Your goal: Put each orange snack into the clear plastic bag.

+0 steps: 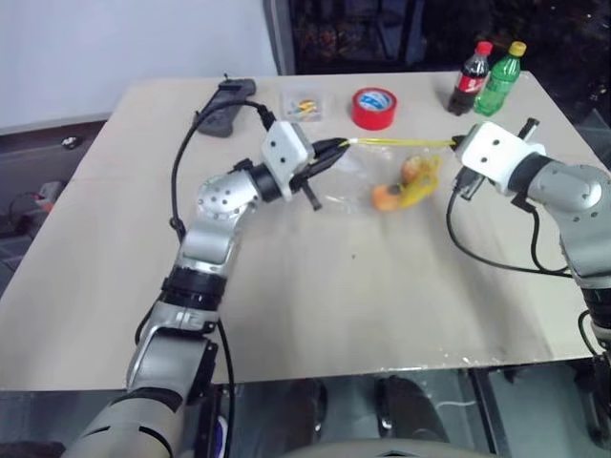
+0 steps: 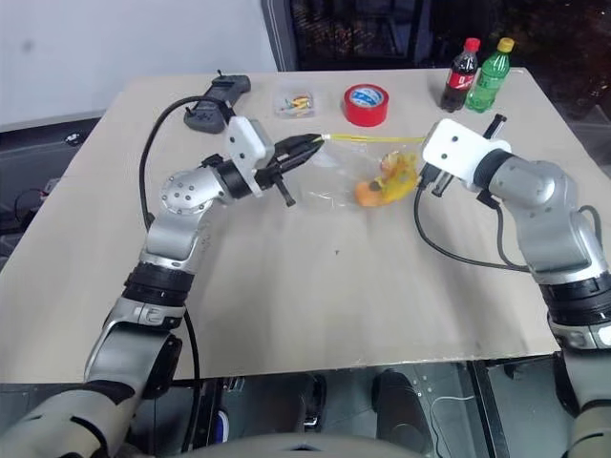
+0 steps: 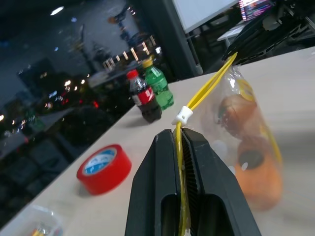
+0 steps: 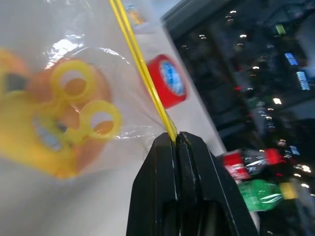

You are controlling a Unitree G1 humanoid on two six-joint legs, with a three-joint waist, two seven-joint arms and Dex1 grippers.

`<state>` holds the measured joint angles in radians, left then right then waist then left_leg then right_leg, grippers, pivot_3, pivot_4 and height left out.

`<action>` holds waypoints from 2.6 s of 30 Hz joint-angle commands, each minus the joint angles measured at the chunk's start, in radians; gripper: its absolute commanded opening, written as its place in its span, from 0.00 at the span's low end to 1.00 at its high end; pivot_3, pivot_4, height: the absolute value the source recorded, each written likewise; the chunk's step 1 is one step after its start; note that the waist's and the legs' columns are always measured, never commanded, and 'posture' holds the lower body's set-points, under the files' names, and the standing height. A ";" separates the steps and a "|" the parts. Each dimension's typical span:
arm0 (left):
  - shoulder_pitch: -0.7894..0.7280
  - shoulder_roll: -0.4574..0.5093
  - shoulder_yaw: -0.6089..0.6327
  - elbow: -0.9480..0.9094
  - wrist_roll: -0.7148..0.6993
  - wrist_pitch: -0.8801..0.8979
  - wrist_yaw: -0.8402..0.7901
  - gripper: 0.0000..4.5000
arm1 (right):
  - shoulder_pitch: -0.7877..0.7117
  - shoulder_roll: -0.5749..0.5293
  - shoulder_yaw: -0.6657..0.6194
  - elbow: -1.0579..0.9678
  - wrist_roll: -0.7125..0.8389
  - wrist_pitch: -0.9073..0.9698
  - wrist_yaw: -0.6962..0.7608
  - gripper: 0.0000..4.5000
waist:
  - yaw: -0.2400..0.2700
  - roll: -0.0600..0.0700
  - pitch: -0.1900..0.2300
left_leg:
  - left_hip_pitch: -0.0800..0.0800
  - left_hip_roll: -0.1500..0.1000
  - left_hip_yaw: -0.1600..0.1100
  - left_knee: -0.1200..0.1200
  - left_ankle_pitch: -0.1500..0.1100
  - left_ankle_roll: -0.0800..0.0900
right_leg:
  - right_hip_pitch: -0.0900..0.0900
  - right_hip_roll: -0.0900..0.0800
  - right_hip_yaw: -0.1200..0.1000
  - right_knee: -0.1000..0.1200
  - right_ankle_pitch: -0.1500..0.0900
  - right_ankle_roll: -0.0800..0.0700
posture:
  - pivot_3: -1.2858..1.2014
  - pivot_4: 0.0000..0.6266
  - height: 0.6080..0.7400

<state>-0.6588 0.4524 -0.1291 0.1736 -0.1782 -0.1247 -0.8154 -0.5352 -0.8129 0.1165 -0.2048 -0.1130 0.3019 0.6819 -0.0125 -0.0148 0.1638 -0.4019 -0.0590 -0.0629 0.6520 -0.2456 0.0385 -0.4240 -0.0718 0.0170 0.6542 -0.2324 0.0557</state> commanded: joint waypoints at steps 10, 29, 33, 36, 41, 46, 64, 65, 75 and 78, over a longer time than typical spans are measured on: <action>0.280 0.048 -0.040 -0.236 0.241 -0.022 0.137 0.00 | 0.406 -0.034 -0.112 -0.274 0.015 0.050 0.019 0.39 | 0.012 0.001 0.000 | -0.010 -0.001 -0.003 0.015 -0.004 0.006 | -0.007 0.000 0.000 0.008 0.002 0.002 | 0.52 0.24 1.00; 0.270 0.088 -0.068 -0.343 0.379 -0.080 0.174 0.00 | -0.074 0.305 0.319 -0.182 -0.083 0.064 -0.006 0.36 | 0.003 0.000 0.000 | 0.001 -0.002 -0.003 0.016 -0.002 0.003 | 0.005 0.000 -0.001 0.006 0.003 0.004 | 0.52 0.24 1.00; 0.284 0.090 -0.067 -0.361 0.377 -0.073 0.170 0.00 | -0.088 0.317 0.329 -0.140 -0.119 0.006 0.002 0.36 | 0.002 0.000 0.000 | 0.001 -0.002 -0.003 0.016 -0.002 0.003 | 0.005 0.000 -0.001 0.007 0.003 0.004 | 0.52 0.24 1.00; 0.293 0.090 -0.065 -0.374 0.374 -0.061 0.171 0.00 | -0.089 0.324 0.329 -0.130 -0.128 -0.019 0.017 0.36 | 0.000 0.000 0.000 | 0.001 -0.002 -0.003 0.015 -0.003 0.004 | 0.005 0.000 -0.001 0.007 0.003 0.004 | 0.52 0.24 1.00; 0.292 0.088 -0.057 -0.382 0.358 -0.039 0.163 0.00 | -0.085 0.328 0.331 -0.113 -0.148 -0.045 0.030 0.36 | 0.000 0.000 0.000 | 0.001 -0.002 -0.003 0.015 -0.003 0.005 | 0.005 0.000 -0.001 0.007 0.003 0.004 | 0.52 0.24 1.00; 0.288 0.089 -0.056 -0.378 0.349 -0.033 0.158 0.00 | -0.081 0.337 0.324 -0.108 -0.153 -0.057 0.043 0.10 | 0.000 0.001 0.000 | 0.001 -0.002 -0.003 0.015 -0.003 0.005 | 0.005 0.000 -0.001 0.007 0.003 0.004 | 0.52 0.24 1.00; 0.287 0.085 -0.056 -0.383 0.323 -0.030 0.147 0.00 | -0.087 0.325 0.321 -0.080 -0.201 -0.095 0.058 0.03 | 0.000 0.001 0.000 | 0.001 -0.002 -0.003 0.015 -0.003 0.005 | 0.005 0.000 -0.001 0.007 0.003 0.004 | 0.52 0.24 1.00; 0.288 0.085 -0.055 -0.383 0.322 -0.029 0.146 0.00 | -0.087 0.324 0.320 -0.078 -0.200 -0.096 0.062 0.03 | 0.000 0.001 0.000 | 0.001 -0.002 -0.003 0.015 -0.003 0.005 | 0.005 0.000 -0.001 0.007 0.003 0.004 | 0.52 0.24 1.00; 0.290 0.081 -0.051 -0.386 0.322 -0.024 0.146 0.00 | -0.084 0.323 0.319 -0.061 -0.227 -0.124 0.059 0.67 | 0.000 0.001 0.000 | 0.001 -0.002 -0.003 0.015 -0.003 0.005 | 0.005 0.000 -0.001 0.007 0.003 0.004 | 0.52 0.24 1.00; 0.290 0.081 -0.050 -0.388 0.322 -0.023 0.149 0.00 | -0.079 0.323 0.320 -0.054 -0.231 -0.133 0.065 0.67 | 0.000 0.001 0.000 | 0.001 -0.002 -0.003 0.015 -0.003 0.005 | 0.005 0.000 -0.001 0.007 0.003 0.004 | 0.52 0.24 1.00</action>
<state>-0.3572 0.5328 -0.1966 -0.1666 0.1554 -0.1363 -0.6740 -0.6112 -0.4926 0.4535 -0.2387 -0.3407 0.1889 0.7511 -0.0125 -0.0141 0.1643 -0.4006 -0.0607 -0.0658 0.6673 -0.2489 0.0435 -0.4191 -0.0715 0.0159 0.6611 -0.2295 0.0600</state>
